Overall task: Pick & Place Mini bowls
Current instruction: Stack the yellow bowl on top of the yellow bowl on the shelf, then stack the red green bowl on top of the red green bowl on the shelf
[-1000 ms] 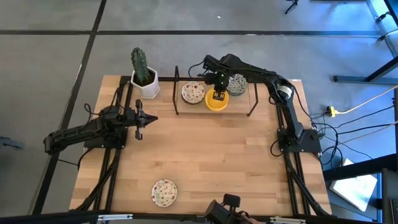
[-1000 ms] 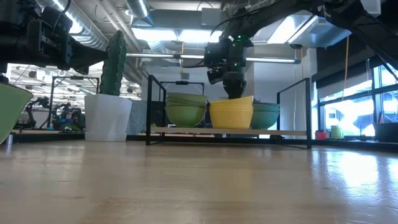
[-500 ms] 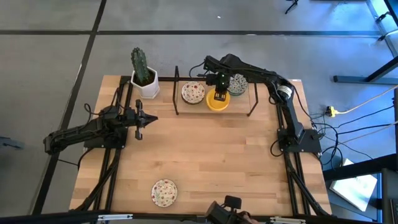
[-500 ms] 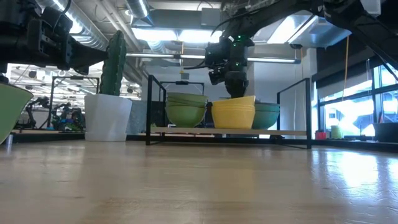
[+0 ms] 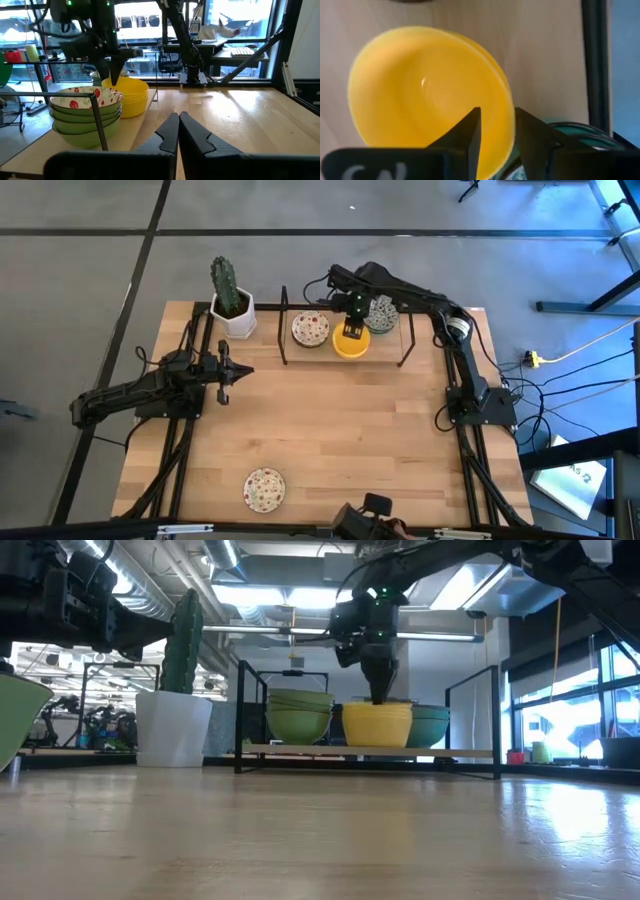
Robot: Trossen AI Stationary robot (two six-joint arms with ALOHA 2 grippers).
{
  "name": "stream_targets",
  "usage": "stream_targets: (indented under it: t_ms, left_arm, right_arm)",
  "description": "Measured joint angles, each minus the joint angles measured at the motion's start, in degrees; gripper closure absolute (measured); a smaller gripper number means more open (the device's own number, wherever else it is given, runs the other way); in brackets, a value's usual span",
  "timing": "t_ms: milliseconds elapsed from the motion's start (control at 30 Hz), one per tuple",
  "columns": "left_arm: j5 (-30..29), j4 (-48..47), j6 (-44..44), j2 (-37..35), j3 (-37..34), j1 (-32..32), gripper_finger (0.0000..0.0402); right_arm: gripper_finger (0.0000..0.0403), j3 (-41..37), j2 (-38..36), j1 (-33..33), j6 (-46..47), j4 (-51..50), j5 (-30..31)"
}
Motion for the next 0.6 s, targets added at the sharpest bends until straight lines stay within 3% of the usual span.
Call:
stream_targets:
  t_ms: [600]
  left_arm:
    - [0.00, 0.00, 0.00, 0.00, 0.00, 0.01, 0.0397]
  right_arm:
    - [0.0289, 12.61, -0.02, 0.00, 3.48, -9.95, 0.00]
